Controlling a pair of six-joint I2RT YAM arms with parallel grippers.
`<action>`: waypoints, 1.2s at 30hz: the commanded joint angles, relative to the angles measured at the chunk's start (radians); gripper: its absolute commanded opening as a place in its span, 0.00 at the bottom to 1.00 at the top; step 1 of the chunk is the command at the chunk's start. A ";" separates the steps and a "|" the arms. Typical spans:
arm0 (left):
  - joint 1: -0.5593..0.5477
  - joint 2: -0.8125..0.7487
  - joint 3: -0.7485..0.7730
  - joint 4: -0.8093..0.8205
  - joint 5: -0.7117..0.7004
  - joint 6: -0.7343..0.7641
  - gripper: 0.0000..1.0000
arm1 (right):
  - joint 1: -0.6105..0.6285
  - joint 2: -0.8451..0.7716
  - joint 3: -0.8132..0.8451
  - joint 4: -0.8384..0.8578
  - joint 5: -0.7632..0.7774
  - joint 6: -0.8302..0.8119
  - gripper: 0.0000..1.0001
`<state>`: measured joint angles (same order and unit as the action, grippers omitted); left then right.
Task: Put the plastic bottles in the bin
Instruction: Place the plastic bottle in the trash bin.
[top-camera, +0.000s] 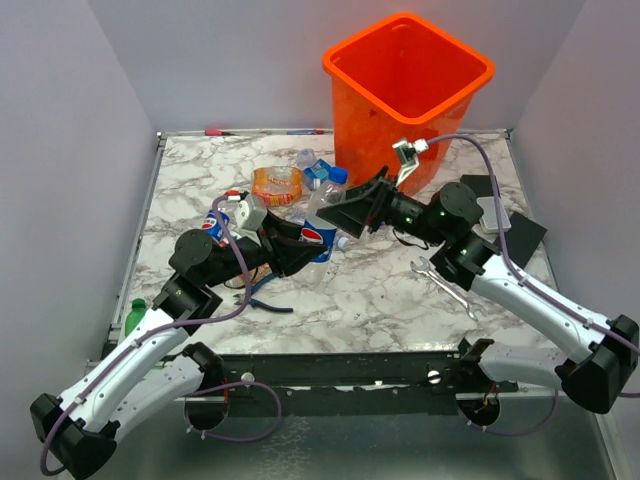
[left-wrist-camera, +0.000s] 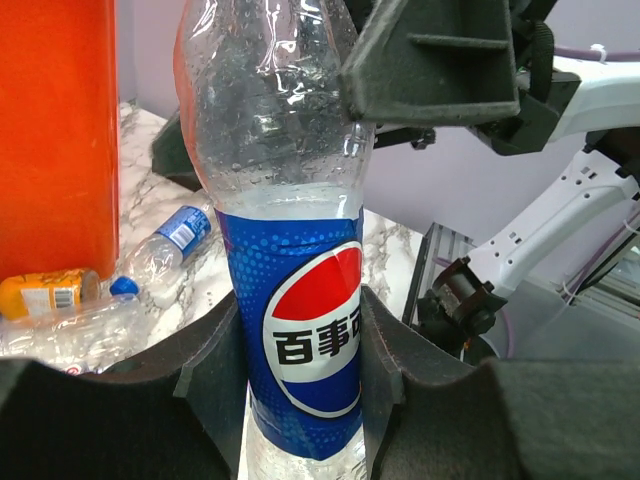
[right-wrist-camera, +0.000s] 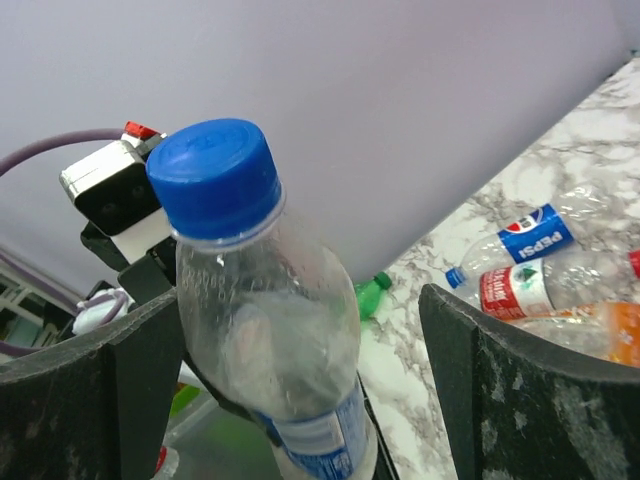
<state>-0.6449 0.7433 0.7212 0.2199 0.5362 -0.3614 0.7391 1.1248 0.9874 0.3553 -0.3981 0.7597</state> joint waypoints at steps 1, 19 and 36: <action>-0.009 0.001 -0.023 0.075 0.035 -0.021 0.26 | 0.054 0.095 0.073 0.040 -0.053 -0.004 0.92; -0.008 -0.025 -0.074 0.084 0.001 -0.045 0.76 | 0.105 0.191 0.201 -0.120 -0.141 -0.110 0.45; -0.008 0.002 -0.090 0.140 -0.013 -0.094 0.71 | 0.106 0.187 0.252 -0.174 -0.179 -0.118 0.53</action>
<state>-0.6502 0.7307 0.6426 0.2981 0.5282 -0.4217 0.8387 1.3048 1.1858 0.2020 -0.5266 0.6357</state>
